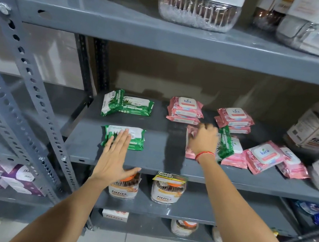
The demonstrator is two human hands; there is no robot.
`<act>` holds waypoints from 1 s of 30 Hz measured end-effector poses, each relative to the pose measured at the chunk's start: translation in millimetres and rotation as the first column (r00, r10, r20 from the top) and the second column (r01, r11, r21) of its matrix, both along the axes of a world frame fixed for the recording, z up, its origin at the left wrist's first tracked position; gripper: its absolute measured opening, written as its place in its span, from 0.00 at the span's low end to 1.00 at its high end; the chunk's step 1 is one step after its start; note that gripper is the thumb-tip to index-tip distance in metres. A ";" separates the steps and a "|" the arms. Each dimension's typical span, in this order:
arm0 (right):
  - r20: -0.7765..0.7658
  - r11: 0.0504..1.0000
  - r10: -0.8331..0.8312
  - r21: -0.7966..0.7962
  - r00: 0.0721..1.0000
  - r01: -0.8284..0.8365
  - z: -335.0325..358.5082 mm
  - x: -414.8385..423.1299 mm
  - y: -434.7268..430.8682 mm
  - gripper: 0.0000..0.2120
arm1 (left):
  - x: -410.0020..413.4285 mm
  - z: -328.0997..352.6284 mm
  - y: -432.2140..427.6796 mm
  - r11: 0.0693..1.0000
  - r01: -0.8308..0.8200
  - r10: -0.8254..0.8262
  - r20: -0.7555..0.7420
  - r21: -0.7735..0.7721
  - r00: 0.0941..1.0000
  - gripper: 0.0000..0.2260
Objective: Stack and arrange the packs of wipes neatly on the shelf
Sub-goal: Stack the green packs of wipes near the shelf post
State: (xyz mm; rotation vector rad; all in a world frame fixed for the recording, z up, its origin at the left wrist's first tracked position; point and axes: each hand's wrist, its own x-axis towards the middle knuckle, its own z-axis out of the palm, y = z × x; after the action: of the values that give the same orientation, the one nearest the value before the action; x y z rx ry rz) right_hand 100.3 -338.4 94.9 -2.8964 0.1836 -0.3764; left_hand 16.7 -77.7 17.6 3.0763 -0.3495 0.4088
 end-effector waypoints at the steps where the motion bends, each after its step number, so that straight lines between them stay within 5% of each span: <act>1: 0.002 0.997 -0.074 0.004 0.997 0.074 0.4 -0.4 -13.2 0.22 | 2.4 0.5 -6.4 1.000 0.018 -0.018 -0.004 0.021 1.000 0.47; 6: -0.039 0.936 -0.347 0.050 0.937 0.349 -2.6 -7.9 -67.0 0.22 | 10.0 -8.8 -27.5 0.989 0.070 -0.058 -0.097 0.128 0.994 0.46; 15: -0.228 0.730 -0.263 0.588 0.937 0.348 -3.4 -8.4 -87.3 0.14 | 10.1 -16.4 -34.9 0.989 0.045 -0.033 -0.084 0.143 0.996 0.43; 22: -0.111 0.643 -0.514 0.607 0.851 0.468 -5.4 -12.6 -83.9 0.17 | 10.3 -15.1 -32.1 0.987 0.038 -0.023 -0.102 0.154 0.994 0.42; 26: 0.016 0.547 -0.586 0.745 0.810 0.381 -0.4 -16.5 -70.7 0.17 | 6.5 -8.5 -22.4 0.991 0.040 -0.033 -0.054 0.130 0.998 0.42; 30: -0.003 0.304 -0.482 0.937 0.876 0.170 0.8 -18.2 -41.7 0.14 | 1.9 -3.9 0.7 0.996 -0.032 0.037 -0.061 0.079 0.997 0.45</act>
State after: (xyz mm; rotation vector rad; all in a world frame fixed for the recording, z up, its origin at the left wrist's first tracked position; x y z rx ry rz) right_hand 82.2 -380.1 95.7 -1.5963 0.7079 -0.5254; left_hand 18.6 -77.0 13.7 3.1666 -0.3180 0.3056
